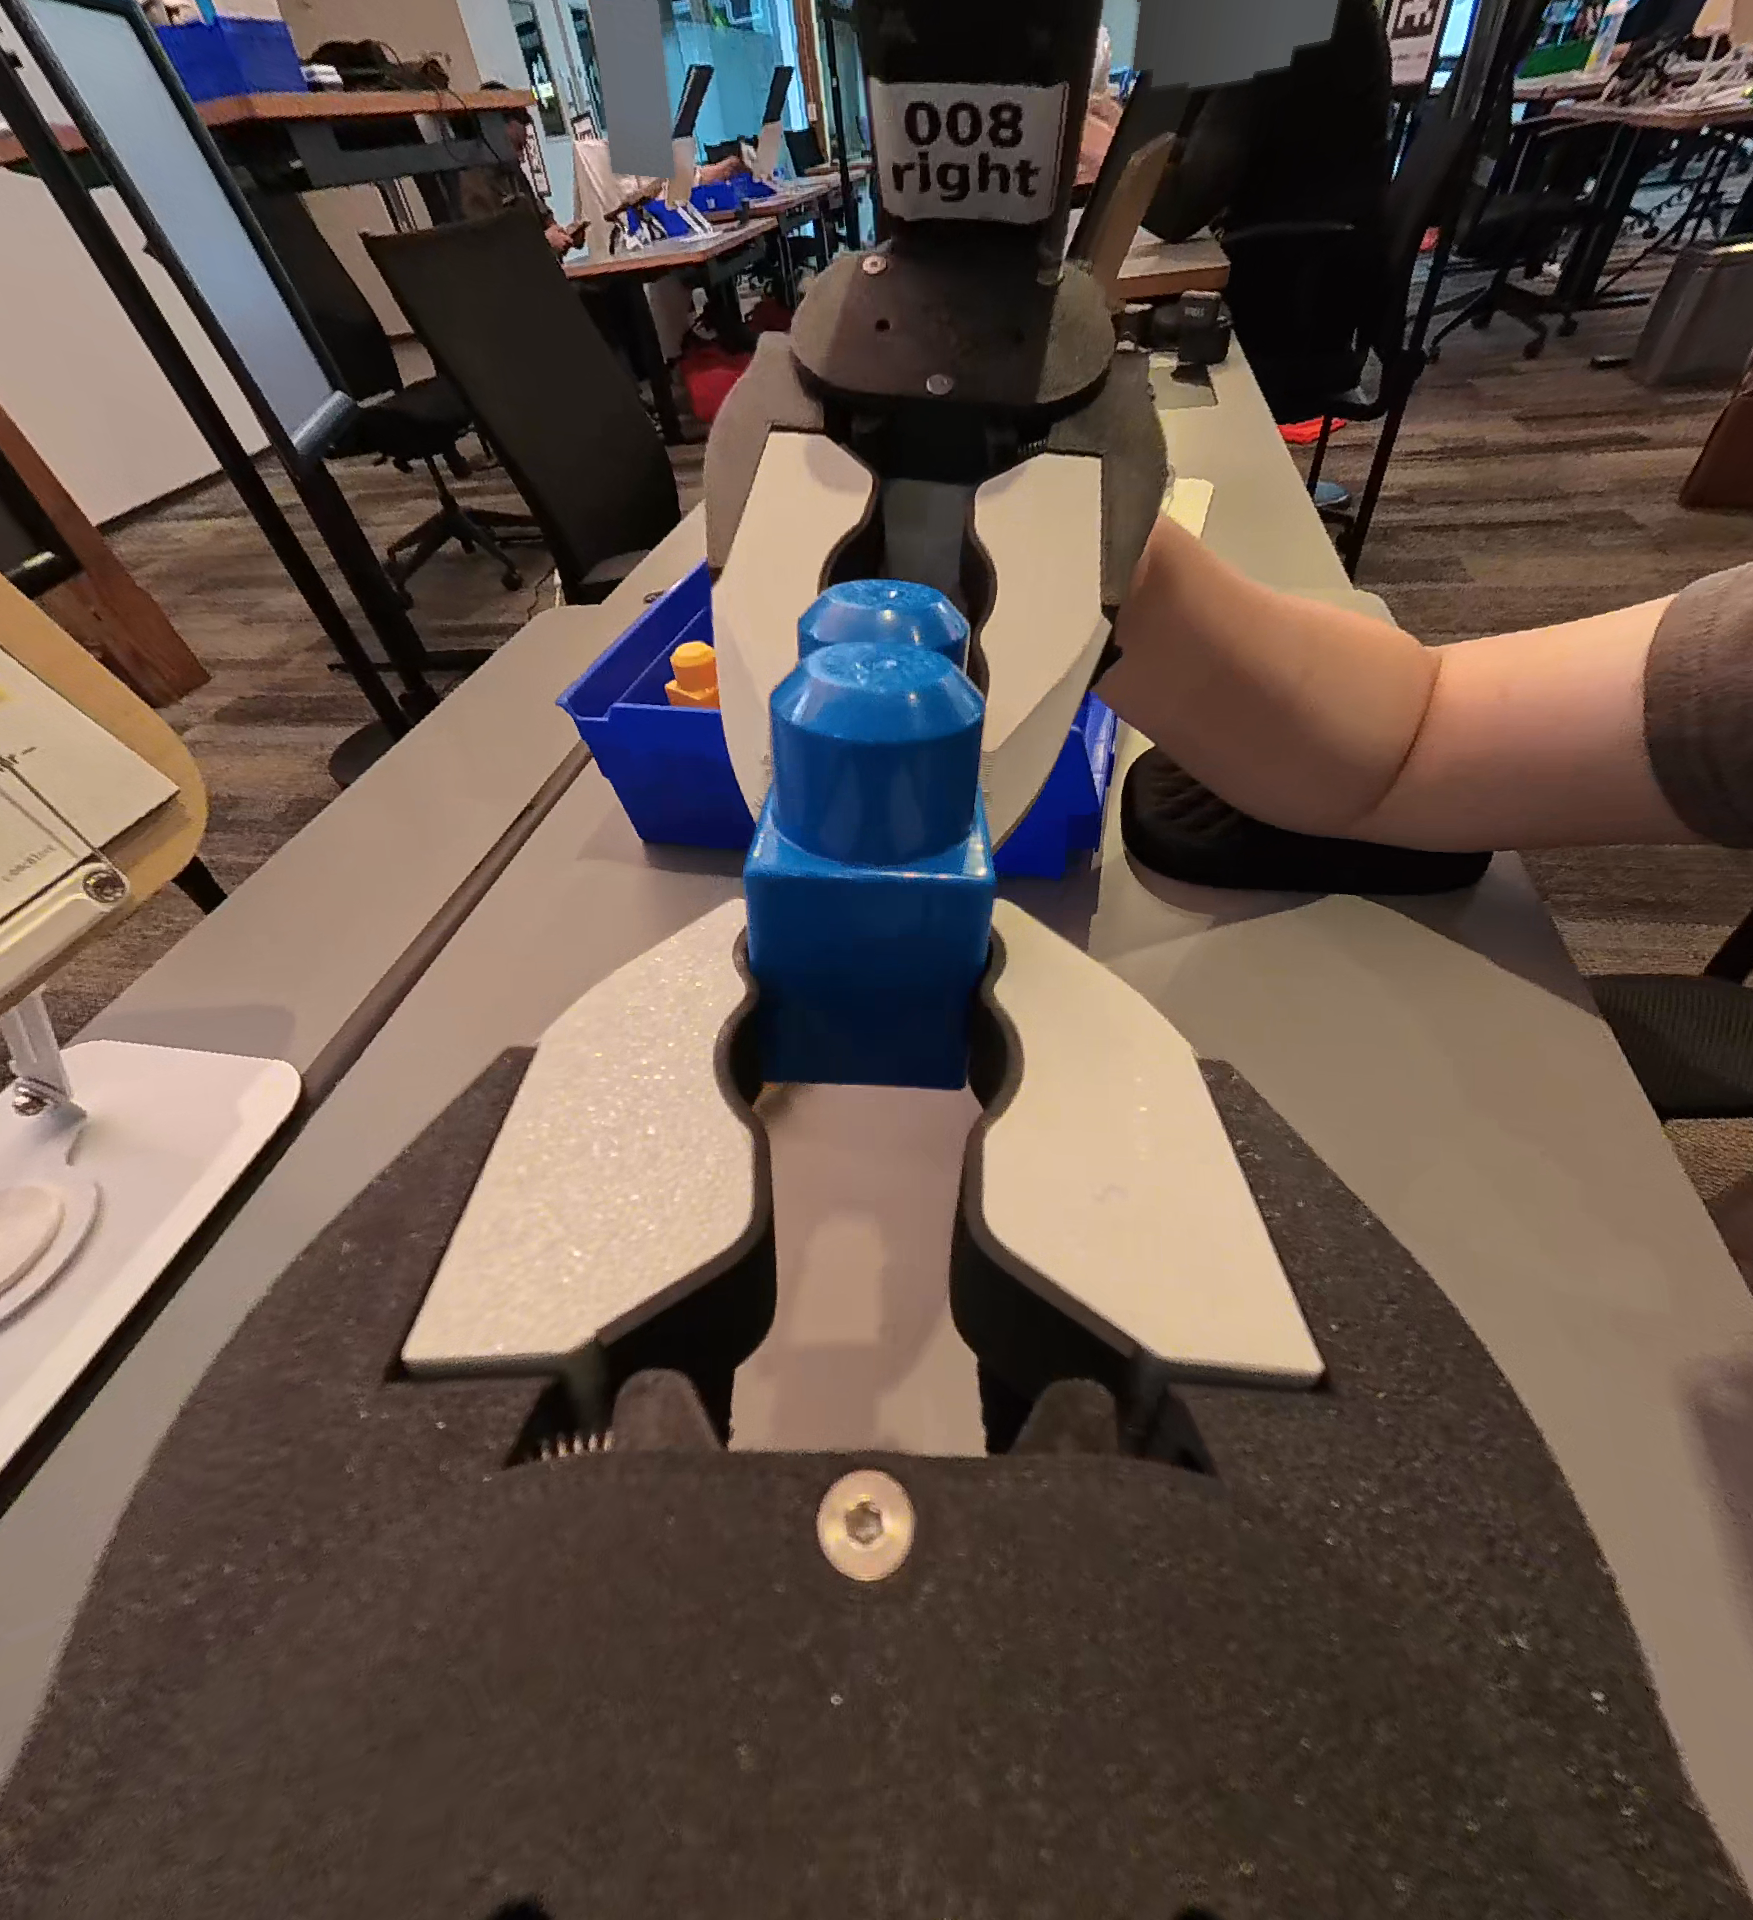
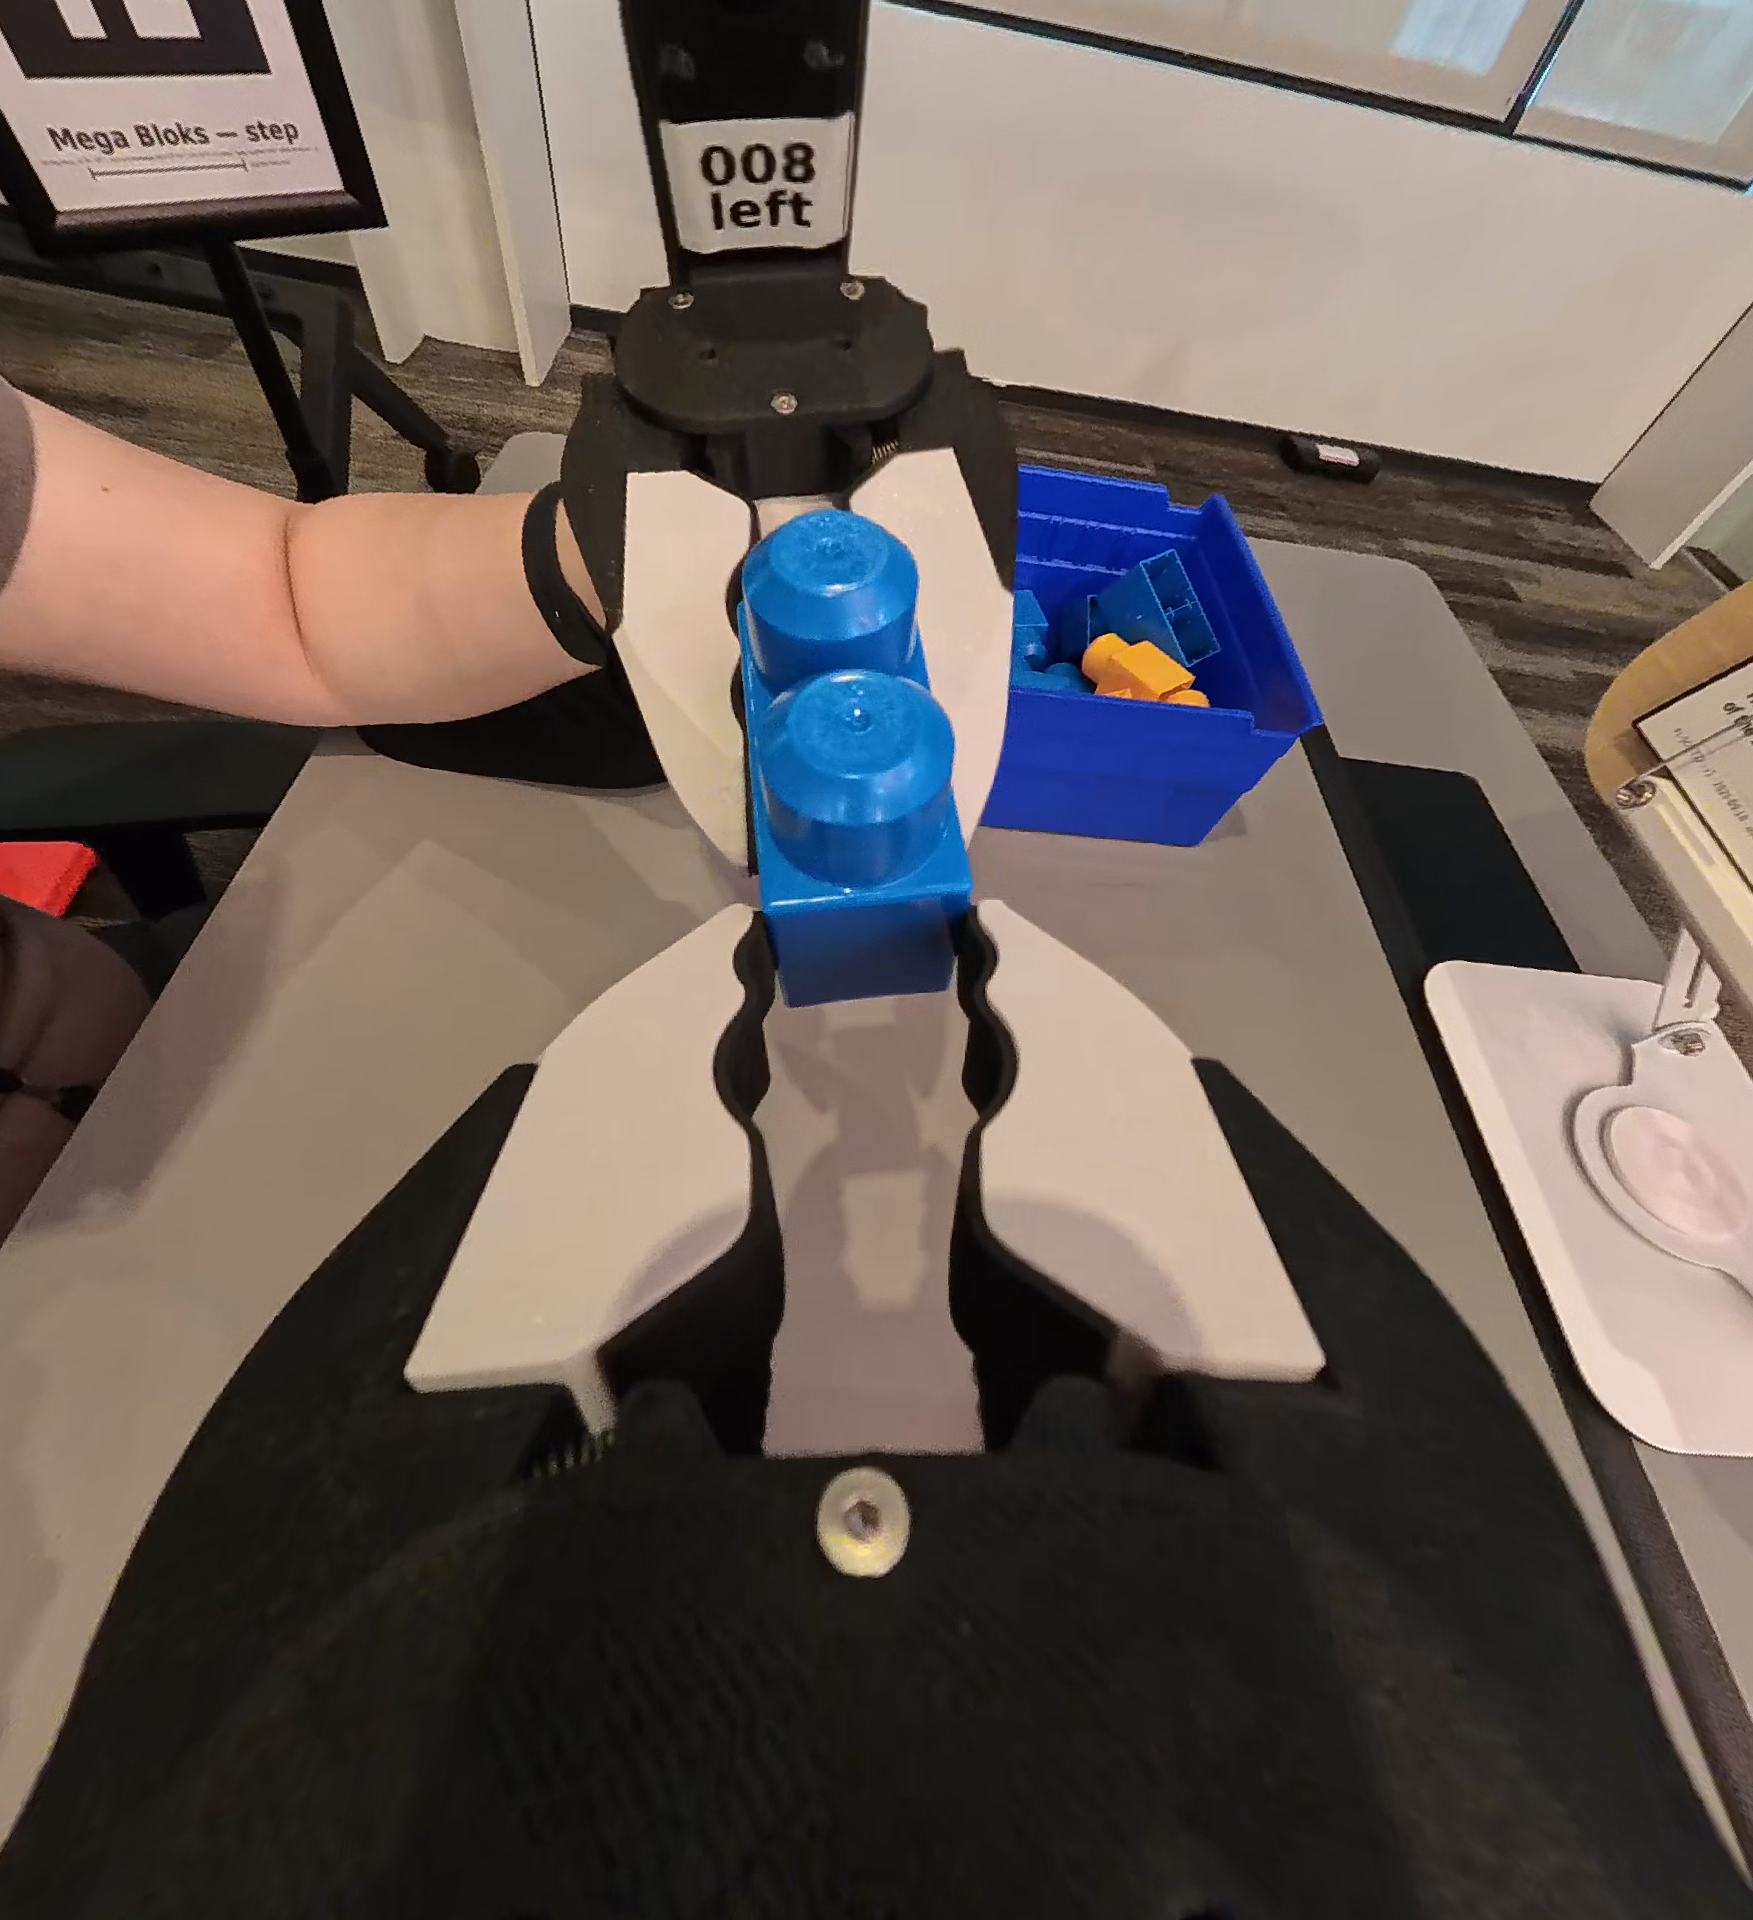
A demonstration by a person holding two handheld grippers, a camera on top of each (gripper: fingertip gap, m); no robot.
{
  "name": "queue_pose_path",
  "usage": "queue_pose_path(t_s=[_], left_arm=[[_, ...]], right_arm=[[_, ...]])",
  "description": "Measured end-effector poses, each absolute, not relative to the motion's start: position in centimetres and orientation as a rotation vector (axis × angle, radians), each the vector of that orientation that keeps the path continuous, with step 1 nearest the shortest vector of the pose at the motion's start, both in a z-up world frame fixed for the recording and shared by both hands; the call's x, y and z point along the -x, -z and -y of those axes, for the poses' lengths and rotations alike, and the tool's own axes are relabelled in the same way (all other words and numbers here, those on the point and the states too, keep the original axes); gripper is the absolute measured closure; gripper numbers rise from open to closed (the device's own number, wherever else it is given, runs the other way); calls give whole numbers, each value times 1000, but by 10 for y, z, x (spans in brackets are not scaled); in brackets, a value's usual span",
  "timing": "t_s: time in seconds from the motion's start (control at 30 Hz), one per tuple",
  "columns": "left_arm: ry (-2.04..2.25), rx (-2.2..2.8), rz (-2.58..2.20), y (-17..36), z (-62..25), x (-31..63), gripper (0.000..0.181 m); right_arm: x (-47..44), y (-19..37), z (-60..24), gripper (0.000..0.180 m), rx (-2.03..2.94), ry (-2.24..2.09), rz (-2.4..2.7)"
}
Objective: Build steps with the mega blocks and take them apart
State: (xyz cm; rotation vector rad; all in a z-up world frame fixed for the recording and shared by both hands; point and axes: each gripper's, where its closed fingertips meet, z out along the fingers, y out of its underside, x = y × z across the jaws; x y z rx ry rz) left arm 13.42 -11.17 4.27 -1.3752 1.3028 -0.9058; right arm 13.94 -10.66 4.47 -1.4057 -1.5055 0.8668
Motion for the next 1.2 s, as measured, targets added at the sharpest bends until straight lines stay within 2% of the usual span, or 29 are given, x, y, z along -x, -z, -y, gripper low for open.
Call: queue_pose_path(t_s=[0.93,1.03,1.07,1.13,1.2], left_arm=[[1099,1426,-1215,-44,110,-137,145],[1038,1446,-1186,-47,99,-126,145],[1014,1450,-1167,-49,94,-120,145],[979,1458,-1105,-59,83,-103,145],[949,1453,-1046,-71,74,-84,145]], right_arm=[[-141,-45,104,144,1470,-946,1468],[-147,-60,96,129,1431,-905,1398],[-153,-60,88,129,1457,-869,1365],[-170,-43,56,130,1636,-712,1267],[-196,-2,24,129,1906,-468,1203]])
